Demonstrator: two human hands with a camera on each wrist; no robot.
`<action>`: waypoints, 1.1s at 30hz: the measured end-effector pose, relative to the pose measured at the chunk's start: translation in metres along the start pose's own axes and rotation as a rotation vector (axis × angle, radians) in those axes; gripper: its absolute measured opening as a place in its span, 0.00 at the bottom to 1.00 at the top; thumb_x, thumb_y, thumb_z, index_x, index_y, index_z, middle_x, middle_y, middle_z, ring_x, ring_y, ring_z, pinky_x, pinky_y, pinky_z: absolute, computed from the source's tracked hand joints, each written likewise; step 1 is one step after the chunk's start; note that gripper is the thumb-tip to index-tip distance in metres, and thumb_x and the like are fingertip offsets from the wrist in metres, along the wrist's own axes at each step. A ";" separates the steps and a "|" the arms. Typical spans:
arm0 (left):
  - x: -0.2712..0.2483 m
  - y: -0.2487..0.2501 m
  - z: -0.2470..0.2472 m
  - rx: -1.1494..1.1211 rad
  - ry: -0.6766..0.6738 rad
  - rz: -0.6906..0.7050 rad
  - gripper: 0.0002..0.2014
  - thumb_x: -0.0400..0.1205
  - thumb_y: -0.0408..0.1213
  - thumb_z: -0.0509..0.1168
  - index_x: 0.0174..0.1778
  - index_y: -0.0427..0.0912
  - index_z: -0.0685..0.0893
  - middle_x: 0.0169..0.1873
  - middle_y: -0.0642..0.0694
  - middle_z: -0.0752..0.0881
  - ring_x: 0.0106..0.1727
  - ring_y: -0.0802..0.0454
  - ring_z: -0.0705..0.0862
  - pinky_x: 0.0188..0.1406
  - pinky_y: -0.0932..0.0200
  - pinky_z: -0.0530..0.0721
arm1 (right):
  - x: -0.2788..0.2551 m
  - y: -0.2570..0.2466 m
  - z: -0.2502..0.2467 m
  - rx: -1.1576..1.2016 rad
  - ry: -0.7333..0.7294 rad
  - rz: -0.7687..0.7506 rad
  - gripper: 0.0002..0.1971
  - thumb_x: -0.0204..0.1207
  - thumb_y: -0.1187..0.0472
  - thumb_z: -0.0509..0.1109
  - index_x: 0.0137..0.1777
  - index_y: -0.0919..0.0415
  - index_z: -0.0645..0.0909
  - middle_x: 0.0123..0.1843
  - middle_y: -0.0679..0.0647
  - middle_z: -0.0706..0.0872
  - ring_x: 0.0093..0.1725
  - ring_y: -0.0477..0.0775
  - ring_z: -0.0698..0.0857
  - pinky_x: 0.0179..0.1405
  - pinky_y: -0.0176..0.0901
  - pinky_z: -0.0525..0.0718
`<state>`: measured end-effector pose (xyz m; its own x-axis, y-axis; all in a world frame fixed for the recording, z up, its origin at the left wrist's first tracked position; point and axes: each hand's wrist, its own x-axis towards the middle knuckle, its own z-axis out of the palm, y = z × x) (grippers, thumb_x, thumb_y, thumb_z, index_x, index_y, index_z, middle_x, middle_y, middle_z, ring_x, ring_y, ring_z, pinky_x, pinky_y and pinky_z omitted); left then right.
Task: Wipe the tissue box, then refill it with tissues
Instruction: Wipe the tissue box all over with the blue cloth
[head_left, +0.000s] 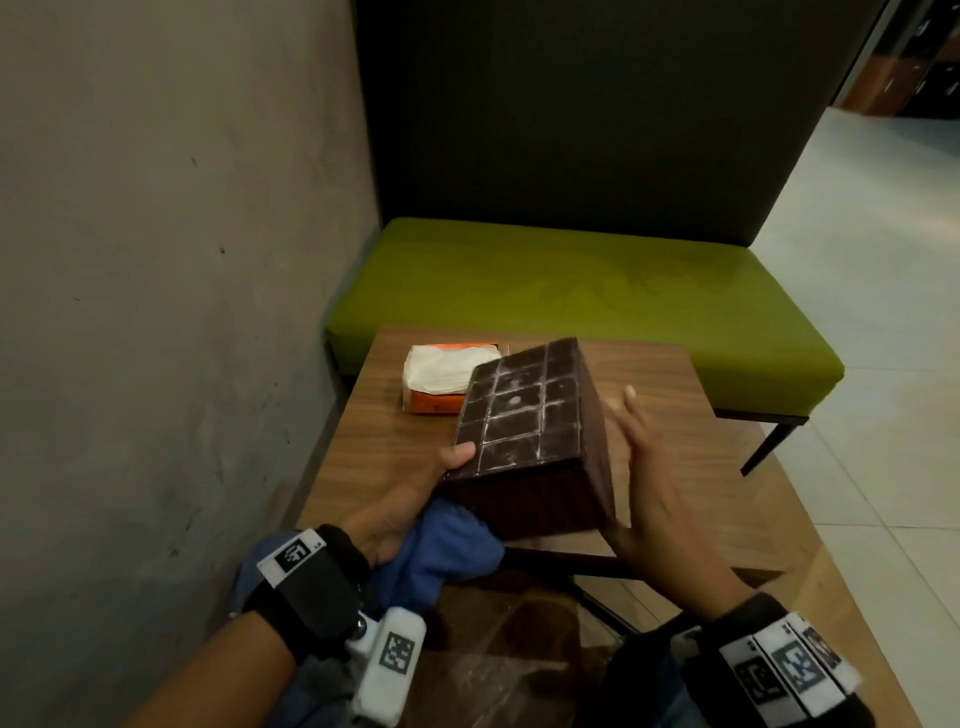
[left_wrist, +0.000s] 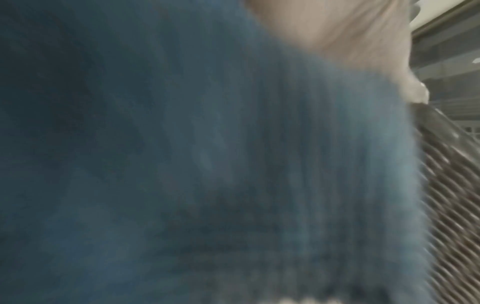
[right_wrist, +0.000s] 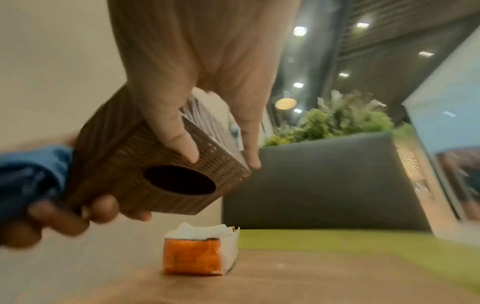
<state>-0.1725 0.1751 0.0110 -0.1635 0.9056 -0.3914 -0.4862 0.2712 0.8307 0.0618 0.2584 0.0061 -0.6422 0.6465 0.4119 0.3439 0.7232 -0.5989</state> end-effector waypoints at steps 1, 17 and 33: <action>0.000 -0.003 0.004 -0.004 0.034 0.028 0.24 0.68 0.46 0.75 0.59 0.41 0.82 0.54 0.41 0.89 0.54 0.46 0.87 0.55 0.50 0.82 | -0.001 -0.003 0.001 0.135 0.026 0.174 0.48 0.74 0.68 0.75 0.82 0.42 0.46 0.84 0.50 0.54 0.84 0.53 0.56 0.79 0.57 0.67; 0.010 -0.020 -0.007 0.140 0.088 0.060 0.38 0.63 0.56 0.75 0.67 0.46 0.75 0.61 0.40 0.82 0.54 0.48 0.84 0.48 0.56 0.83 | -0.004 -0.016 0.026 1.001 0.324 0.946 0.38 0.62 0.59 0.80 0.72 0.55 0.67 0.63 0.59 0.84 0.59 0.59 0.86 0.47 0.50 0.85; 0.000 -0.033 0.013 1.109 0.046 0.800 0.24 0.75 0.57 0.62 0.68 0.64 0.73 0.68 0.59 0.67 0.71 0.62 0.65 0.71 0.65 0.66 | 0.003 -0.025 0.039 0.792 0.469 0.930 0.41 0.60 0.49 0.84 0.66 0.57 0.63 0.58 0.55 0.80 0.57 0.57 0.85 0.57 0.58 0.86</action>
<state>-0.1453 0.1704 -0.0118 -0.1107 0.9315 0.3466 0.6870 -0.1803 0.7039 0.0250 0.2328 -0.0043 -0.0309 0.9625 -0.2696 -0.0702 -0.2712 -0.9600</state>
